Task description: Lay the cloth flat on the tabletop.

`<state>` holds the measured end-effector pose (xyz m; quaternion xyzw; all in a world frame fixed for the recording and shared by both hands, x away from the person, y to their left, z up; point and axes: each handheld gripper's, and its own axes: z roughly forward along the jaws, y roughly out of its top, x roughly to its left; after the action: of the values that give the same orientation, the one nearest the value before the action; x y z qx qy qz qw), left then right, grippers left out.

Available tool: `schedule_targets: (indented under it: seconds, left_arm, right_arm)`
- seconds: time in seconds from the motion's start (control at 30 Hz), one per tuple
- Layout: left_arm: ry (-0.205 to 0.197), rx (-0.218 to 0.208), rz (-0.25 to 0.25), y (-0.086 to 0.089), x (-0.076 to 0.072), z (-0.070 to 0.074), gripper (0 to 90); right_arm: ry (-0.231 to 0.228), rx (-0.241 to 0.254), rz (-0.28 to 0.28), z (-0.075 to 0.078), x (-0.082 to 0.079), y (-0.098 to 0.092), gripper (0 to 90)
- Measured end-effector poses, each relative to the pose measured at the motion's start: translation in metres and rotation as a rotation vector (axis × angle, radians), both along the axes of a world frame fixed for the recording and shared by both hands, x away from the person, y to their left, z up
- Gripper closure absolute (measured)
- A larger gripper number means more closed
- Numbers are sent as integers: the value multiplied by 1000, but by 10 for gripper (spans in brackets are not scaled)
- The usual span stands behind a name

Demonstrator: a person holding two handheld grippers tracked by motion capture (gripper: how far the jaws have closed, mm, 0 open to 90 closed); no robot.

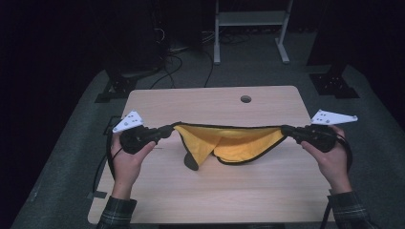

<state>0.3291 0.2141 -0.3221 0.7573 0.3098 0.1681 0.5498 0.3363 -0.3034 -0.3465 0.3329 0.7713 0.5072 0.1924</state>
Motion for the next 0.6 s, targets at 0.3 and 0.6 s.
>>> schedule_targets:
  seconds: [0.3,0.6]
  left_arm:
    - [-61,-34,14,9,-10,19,876]
    - [-116,-55,4,11,-19,39,876]
  right_arm:
    - [-70,11,36,28,-9,6,853]
    - [-114,29,52,46,-17,5,854]
